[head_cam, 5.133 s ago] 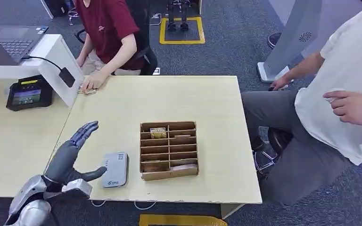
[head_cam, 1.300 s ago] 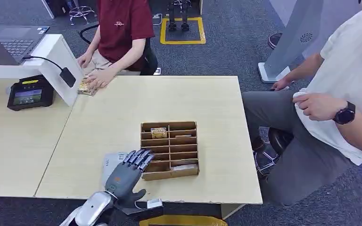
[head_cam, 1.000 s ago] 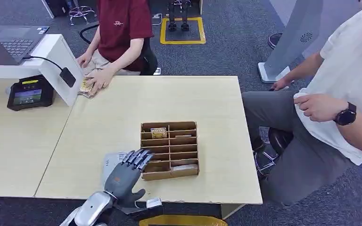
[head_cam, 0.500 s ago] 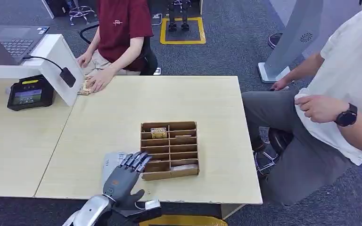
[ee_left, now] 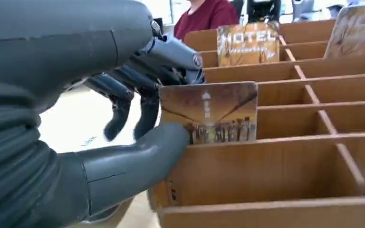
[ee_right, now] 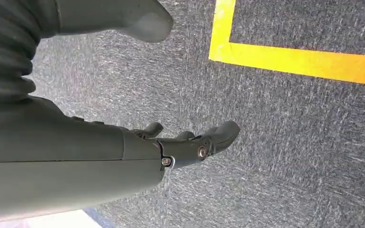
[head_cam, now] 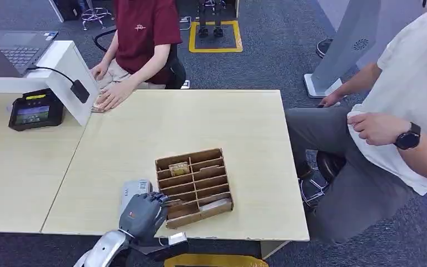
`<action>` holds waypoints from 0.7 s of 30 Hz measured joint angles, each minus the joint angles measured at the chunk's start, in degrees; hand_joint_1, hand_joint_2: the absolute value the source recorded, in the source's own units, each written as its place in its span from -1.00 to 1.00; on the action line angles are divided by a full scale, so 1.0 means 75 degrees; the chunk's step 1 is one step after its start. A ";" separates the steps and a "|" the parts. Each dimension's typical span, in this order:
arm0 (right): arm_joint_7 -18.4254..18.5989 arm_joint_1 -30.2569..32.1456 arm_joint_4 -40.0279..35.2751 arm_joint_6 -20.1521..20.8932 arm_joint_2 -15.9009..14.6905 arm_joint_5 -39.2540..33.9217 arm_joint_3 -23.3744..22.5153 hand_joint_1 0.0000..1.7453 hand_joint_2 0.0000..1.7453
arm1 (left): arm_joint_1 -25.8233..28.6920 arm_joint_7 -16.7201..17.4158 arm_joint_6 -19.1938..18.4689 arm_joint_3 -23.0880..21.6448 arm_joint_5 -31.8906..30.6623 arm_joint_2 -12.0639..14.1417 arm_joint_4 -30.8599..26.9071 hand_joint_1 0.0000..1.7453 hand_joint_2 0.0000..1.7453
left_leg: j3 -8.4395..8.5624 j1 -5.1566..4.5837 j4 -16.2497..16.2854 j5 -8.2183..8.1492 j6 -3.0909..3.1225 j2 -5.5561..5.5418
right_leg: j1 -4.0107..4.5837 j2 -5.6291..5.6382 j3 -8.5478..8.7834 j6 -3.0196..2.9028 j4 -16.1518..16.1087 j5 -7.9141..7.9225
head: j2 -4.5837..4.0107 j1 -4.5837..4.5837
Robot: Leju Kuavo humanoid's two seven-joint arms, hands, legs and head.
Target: Pass the card to the sensor for recognition and then transmit it.
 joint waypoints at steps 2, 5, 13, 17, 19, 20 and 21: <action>0.0003 -0.0002 0.0000 -0.0003 0.0000 0.0000 -0.0003 -1.00 1.00 | 0.0004 -0.0017 0.0000 0.0017 0.0009 0.0003 0.0003 1.00 1.00 | 0.0000 0.0000 0.0000 0.0000 0.0000 0.0000 | 0.0000 -0.0001 0.0000 0.0000 0.0000 0.0000 | 0.0000 -0.0003; 0.0003 -0.0008 0.0000 -0.0003 0.0000 0.0003 -0.0003 -1.00 1.00 | 0.0005 -0.0017 -0.0003 0.0023 0.0012 0.0003 0.0000 1.00 1.00 | -0.0001 0.0001 0.0000 0.0000 0.0000 0.0000 | 0.0000 -0.0001 0.0000 0.0000 0.0000 -0.0001 | 0.0000 -0.0003; 0.0003 -0.0016 0.0000 -0.0003 0.0000 0.0003 -0.0006 -1.00 1.00 | 0.0012 -0.0020 -0.0012 0.0023 0.0023 0.0003 0.0000 1.00 1.00 | -0.0001 0.0000 0.0000 0.0000 0.0000 0.0000 | 0.0000 -0.0001 0.0000 0.0000 0.0000 0.0000 | 0.0000 -0.0003; 0.0003 -0.0017 0.0000 0.0000 0.0000 0.0012 -0.0029 -1.00 1.00 | 0.0011 -0.0020 -0.0023 0.0023 0.0044 0.0000 0.0003 1.00 1.00 | 0.0000 0.0000 0.0000 0.0000 0.0000 0.0000 | 0.0000 -0.0001 0.0000 0.0000 0.0000 0.0000 | 0.0000 -0.0003; 0.0003 -0.0017 0.0000 0.0006 0.0000 0.0020 -0.0038 -1.00 1.00 | 0.0007 -0.0061 -0.0017 0.0023 0.0123 0.0000 0.0003 1.00 1.00 | 0.0000 0.0000 0.0000 0.0000 0.0000 0.0000 | 0.0000 -0.0001 0.0000 0.0000 0.0000 -0.0001 | 0.0000 -0.0003; 0.0003 -0.0017 0.0000 0.0009 0.0000 0.0020 -0.0041 -1.00 1.00 | -0.0001 -0.0140 0.0018 0.0026 0.0228 0.0003 0.0000 1.00 1.00 | 0.0000 0.0000 0.0000 0.0000 0.0000 0.0000 | 0.0000 -0.0001 0.0000 0.0000 0.0000 -0.0001 | 0.0000 -0.0003; 0.0000 -0.0018 0.0000 0.0012 0.0000 0.0023 -0.0044 -1.00 1.00 | -0.0013 -0.0219 0.0029 0.0038 0.0375 0.0015 0.0000 1.00 1.00 | 0.0000 0.0000 0.0000 0.0000 0.0000 0.0000 | 0.0000 -0.0002 0.0000 0.0000 0.0001 -0.0001 | 0.0000 0.0000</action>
